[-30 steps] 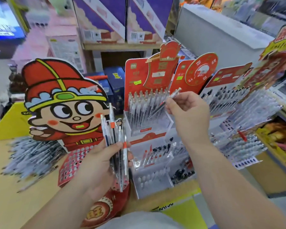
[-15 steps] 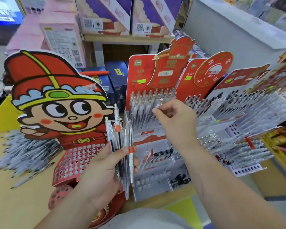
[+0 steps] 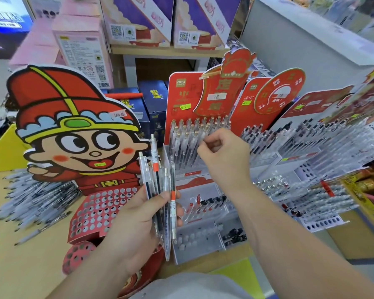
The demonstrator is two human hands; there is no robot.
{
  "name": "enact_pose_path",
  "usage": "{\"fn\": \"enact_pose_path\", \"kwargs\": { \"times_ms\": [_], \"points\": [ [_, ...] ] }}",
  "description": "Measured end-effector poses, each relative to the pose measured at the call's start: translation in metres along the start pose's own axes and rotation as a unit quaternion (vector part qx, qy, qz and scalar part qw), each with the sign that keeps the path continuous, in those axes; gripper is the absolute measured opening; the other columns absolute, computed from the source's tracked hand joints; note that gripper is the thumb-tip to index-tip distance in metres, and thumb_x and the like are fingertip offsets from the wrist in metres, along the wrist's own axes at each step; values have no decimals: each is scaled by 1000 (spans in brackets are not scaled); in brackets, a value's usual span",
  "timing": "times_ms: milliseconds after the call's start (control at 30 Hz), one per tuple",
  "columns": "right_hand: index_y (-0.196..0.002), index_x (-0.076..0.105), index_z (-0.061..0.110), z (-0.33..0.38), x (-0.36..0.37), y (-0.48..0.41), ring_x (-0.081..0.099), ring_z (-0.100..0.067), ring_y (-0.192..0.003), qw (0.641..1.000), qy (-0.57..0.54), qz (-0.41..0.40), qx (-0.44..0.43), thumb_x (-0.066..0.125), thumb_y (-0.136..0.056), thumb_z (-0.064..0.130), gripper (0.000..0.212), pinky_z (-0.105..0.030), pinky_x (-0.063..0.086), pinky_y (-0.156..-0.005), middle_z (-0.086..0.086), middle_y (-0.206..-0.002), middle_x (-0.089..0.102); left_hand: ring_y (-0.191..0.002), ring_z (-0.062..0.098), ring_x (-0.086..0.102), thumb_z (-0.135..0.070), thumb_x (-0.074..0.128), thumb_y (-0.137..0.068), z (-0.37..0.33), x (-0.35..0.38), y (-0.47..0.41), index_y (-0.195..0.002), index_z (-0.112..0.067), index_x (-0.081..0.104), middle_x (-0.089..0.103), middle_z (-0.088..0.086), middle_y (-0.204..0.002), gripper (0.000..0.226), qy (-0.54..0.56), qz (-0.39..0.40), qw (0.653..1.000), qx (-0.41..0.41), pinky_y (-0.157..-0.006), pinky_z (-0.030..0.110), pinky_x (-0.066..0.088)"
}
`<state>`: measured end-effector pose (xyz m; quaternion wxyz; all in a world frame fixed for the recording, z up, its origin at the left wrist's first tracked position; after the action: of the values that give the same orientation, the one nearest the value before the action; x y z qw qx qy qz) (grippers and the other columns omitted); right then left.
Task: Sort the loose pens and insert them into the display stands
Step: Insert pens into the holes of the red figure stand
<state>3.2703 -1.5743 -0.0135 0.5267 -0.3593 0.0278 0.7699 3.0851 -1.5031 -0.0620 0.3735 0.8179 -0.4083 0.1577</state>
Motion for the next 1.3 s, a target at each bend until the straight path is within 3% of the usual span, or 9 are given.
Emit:
{"fn": "enact_pose_path", "kwargs": {
  "times_ms": [533, 633, 833, 1000, 1133, 1300],
  "points": [
    [-77, 64, 13, 4, 4, 1, 58, -2, -61, 998, 52, 40, -14, 73, -85, 13, 11, -16, 48, -59, 12, -66, 60, -65, 26, 62, -17, 65, -81, -1, 5, 2, -129, -1, 58, 66, 16, -84, 51, 1, -5, 1000, 13, -52, 31, 54],
    [-78, 65, 14, 3, 3, 1, 59, -3, -62, 998, 44, 47, -11, 73, -86, 14, 11, -21, 52, -62, 11, -67, 61, -65, 27, 61, -17, 66, -77, -2, 8, 4, -126, 0, 59, 66, 17, -83, 52, -1, -1, 1000, 17, -51, 32, 54],
    [-76, 68, 21, -3, -10, 22, 64, -8, -65, 995, -23, 83, 59, 72, -88, 19, 12, -26, 55, -63, 5, -67, 66, -66, 27, 61, -17, 66, -79, -3, 7, 4, -123, 2, 60, 66, 17, -84, 48, -14, 3, 1000, 17, -56, 35, 54],
    [-87, 73, 9, 3, -4, 53, 63, -14, -57, 927, -229, 197, 223, 76, -88, 24, 16, -29, 52, -55, -9, -72, 71, -56, 23, 58, -13, 63, -84, 1, 11, 2, -118, 1, 63, 64, 15, -74, 36, -46, 12, 999, 20, -49, 30, 50],
    [-86, 70, 0, 1, 2, 63, 61, -14, -53, 913, -233, 213, 260, 80, -83, 27, 28, -27, 50, -51, -11, -67, 64, -59, 23, 60, -11, 66, -82, 5, 17, 1, -114, -11, 70, 63, 16, -77, 32, -62, 29, 998, 17, -50, 31, 52],
    [-83, 70, 3, -4, -1, 62, 58, -15, -54, 889, -282, 216, 289, 75, -88, 19, 17, -26, 51, -51, -7, -61, 62, -57, 20, 60, -4, 58, -96, 8, 17, -3, -117, -13, 70, 64, 12, -76, 26, -73, 30, 997, 8, -49, 30, 51]
  ]
}}
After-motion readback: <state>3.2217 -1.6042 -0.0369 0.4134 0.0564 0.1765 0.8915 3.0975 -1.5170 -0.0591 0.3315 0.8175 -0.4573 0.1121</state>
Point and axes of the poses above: each hand's wrist, its own y-axis away from the middle knuckle, its own x-axis out of the palm, z = x × y, the point moved 5 cm from there along -y, towards the middle knuckle
